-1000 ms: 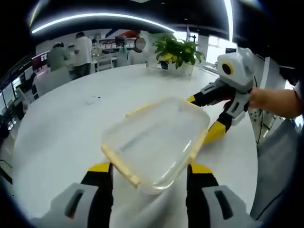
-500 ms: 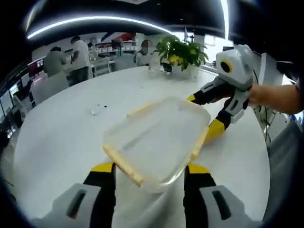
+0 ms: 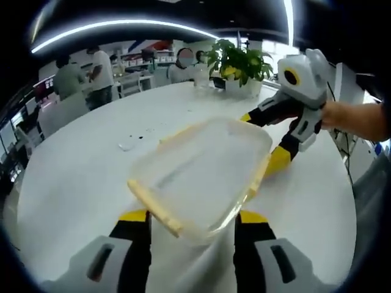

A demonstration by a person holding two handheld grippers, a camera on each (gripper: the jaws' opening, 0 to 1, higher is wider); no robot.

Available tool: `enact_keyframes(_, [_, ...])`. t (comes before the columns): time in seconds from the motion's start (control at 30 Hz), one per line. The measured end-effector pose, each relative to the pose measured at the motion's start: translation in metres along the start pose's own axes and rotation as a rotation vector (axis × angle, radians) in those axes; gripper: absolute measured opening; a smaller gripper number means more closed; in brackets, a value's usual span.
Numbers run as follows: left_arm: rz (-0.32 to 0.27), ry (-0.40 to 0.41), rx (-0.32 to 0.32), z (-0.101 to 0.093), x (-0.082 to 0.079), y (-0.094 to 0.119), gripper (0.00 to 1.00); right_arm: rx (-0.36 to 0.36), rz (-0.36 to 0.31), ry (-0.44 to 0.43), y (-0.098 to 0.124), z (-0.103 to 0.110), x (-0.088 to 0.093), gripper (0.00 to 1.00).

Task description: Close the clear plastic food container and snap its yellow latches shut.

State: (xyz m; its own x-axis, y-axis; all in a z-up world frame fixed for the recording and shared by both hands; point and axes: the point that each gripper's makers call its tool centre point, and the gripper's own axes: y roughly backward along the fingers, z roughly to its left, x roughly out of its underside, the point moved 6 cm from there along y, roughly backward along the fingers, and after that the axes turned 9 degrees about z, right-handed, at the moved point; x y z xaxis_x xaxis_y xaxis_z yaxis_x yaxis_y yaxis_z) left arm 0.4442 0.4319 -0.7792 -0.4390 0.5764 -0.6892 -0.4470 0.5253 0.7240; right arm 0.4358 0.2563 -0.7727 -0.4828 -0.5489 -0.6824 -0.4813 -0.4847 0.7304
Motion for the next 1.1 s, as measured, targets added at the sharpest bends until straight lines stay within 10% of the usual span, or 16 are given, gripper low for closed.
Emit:
enact_keyframes(0.53, [-0.004,0.060,0.000,0.001,0.000,0.007,0.50,0.003,0.017,-0.012,0.007,0.001,0.000,0.54])
enact_keyframes(1.1, [-0.171,0.169,0.041,-0.023,-0.005,0.057,0.96,0.046,-0.063,-0.041,0.048,0.015,-0.009,0.86])
